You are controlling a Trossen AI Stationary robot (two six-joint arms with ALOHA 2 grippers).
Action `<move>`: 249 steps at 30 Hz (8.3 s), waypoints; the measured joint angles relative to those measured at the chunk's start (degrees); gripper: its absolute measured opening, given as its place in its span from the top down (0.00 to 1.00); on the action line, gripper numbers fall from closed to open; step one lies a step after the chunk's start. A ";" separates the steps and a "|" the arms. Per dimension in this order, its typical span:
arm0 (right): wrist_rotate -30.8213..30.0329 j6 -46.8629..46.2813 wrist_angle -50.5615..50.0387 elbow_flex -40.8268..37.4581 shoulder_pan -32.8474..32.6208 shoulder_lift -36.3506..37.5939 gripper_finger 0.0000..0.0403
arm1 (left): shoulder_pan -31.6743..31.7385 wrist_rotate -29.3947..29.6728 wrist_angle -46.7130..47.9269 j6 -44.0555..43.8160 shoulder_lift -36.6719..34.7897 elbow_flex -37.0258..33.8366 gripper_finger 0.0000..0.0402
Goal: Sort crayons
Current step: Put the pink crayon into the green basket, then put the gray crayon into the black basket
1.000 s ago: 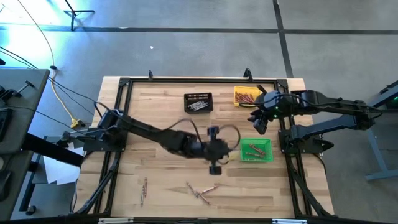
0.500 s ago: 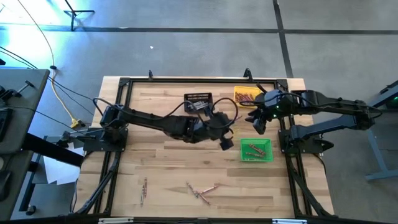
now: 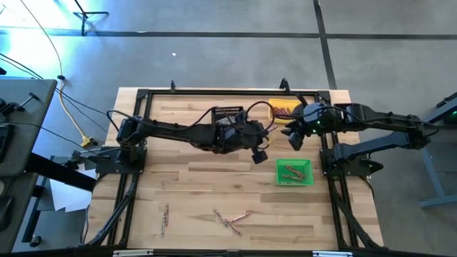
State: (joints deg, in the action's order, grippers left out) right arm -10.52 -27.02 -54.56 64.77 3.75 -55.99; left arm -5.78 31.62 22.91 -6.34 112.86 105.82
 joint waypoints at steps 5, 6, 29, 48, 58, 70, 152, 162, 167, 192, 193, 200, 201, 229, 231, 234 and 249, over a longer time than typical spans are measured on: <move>-0.48 -2.70 0.75 0.00 0.00 0.00 0.68 | 1.12 -2.35 2.29 3.06 -0.41 0.00 1.00; -1.10 -2.68 0.95 0.00 0.00 -0.14 0.68 | 1.38 -2.66 2.91 3.39 -0.63 0.00 1.00; -17.98 -4.90 17.44 -12.07 0.79 4.46 0.68 | -0.46 5.58 26.99 -6.30 -9.19 -2.63 1.00; -4.13 -7.45 69.11 -36.35 0.67 14.95 0.68 | -0.10 6.07 13.05 -4.82 -10.54 -6.27 1.00; -1.88 -6.25 77.24 -36.24 -1.61 11.89 0.67 | 1.77 1.91 1.09 -4.56 -6.72 -6.27 1.00; -1.90 -5.97 77.10 -36.24 -0.33 12.13 0.58 | 2.22 0.98 -4.67 -4.03 -6.27 -6.27 1.00; 19.93 -24.80 15.65 -36.24 -11.67 17.24 0.63 | -1.28 -29.66 34.40 -32.75 -6.11 -11.70 0.70; 19.49 -21.54 21.59 -36.24 -11.67 17.42 0.65 | -18.97 -36.25 26.80 -10.44 -6.21 -20.46 0.77; 15.91 -23.39 25.41 -36.24 -11.67 17.40 0.65 | -22.25 -32.06 19.17 1.23 -6.21 -25.40 0.77; 14.60 -19.12 26.13 -36.24 -11.65 17.39 0.65 | -21.99 -32.81 -3.83 9.60 -5.98 -33.40 0.64; 14.60 -19.05 26.13 -36.24 -11.65 17.40 0.65 | -21.99 -32.83 -3.94 9.56 -5.62 -33.38 0.64; 14.60 -19.02 26.11 -36.24 -11.66 17.38 0.65 | -22.95 -33.17 -2.53 7.88 0.06 -30.87 0.64; 14.60 -19.02 26.11 -36.24 -11.65 17.38 0.65 | -22.99 -32.74 -2.63 7.60 1.01 -30.12 0.64; 14.61 -19.00 26.07 -36.24 -11.66 17.38 0.65 | -25.27 -28.65 2.37 -8.51 8.07 -28.81 0.98; 14.60 -19.00 26.07 -36.24 -11.65 17.38 0.65 | -25.14 -28.83 2.64 -12.68 7.81 -28.88 0.98; 14.60 -19.00 26.07 -36.24 -11.65 17.38 0.65 | -25.09 -28.91 2.71 -14.40 6.77 -29.08 0.99; 14.62 -18.99 26.09 -36.24 -11.67 17.38 0.65 | -15.59 -11.51 8.33 -13.10 -13.84 -29.44 1.00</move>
State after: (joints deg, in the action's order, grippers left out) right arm 4.10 -46.00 -28.46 28.53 -7.92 -38.60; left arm -21.37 20.10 31.24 -19.44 99.02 76.38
